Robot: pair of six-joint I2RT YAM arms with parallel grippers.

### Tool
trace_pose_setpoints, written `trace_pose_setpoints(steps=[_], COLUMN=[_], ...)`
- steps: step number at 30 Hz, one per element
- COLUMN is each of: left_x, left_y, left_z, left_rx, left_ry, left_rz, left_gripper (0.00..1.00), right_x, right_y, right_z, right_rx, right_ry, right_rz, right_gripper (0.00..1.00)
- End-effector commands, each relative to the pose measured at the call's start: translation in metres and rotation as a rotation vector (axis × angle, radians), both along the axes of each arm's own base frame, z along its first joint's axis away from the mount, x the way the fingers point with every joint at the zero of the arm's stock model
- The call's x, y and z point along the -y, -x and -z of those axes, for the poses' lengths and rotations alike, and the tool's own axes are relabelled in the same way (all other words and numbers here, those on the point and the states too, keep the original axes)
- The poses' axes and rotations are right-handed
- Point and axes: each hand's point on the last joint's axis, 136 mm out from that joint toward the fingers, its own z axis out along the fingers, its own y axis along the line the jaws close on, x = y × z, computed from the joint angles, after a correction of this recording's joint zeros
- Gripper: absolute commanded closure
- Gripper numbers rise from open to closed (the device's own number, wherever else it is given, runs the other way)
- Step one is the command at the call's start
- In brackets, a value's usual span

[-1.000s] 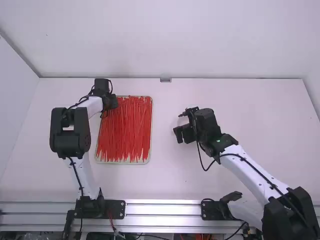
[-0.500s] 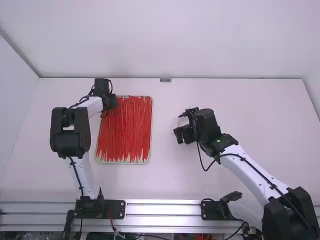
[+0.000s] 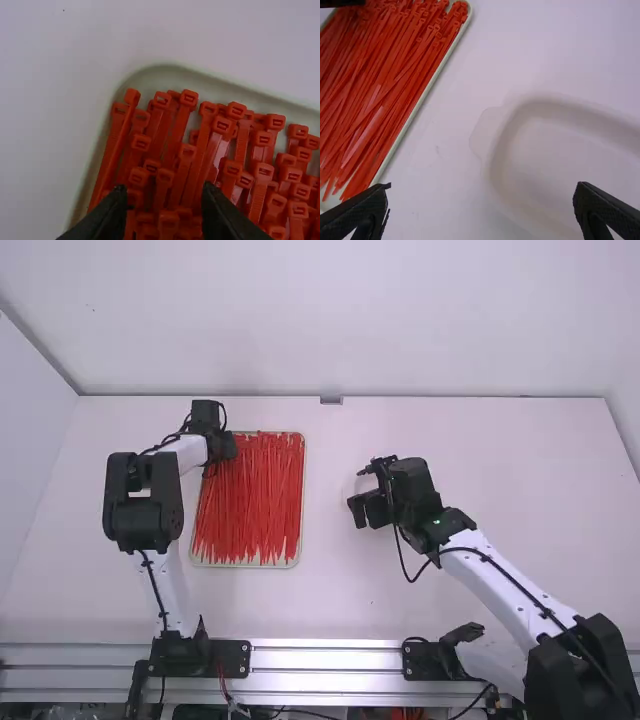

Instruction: Fasten the cable tie

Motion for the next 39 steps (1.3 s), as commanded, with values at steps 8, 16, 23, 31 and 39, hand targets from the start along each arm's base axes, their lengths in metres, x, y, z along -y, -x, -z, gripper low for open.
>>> trace_pose_setpoints(steps=[8, 16, 23, 31, 39], left_x=[0.003, 0.003, 0.003, 0.003, 0.004], left_y=[-0.002, -0.004, -0.004, -0.003, -0.001], left_z=[0.000, -0.006, -0.006, -0.005, -0.003], left_rx=[-0.014, -0.024, -0.025, -0.028, -0.037], left_ry=[-0.001, 0.001, 0.000, 0.002, 0.002], left_rz=[-0.002, -0.003, -0.003, -0.005, -0.003], left_gripper=[0.60, 0.59, 0.62, 0.72, 0.79], right_x=[-0.002, -0.002, -0.001, -0.001, -0.001], right_y=[-0.003, -0.003, -0.003, -0.003, -0.003], right_z=[-0.009, -0.009, -0.009, -0.008, -0.009], right_rx=[0.020, 0.020, 0.020, 0.019, 0.019], right_ry=[-0.010, -0.010, -0.009, -0.009, -0.010], right_rz=[0.000, 0.000, 0.002, 0.002, 0.002], right_gripper=[0.01, 0.02, 0.01, 0.02, 0.02])
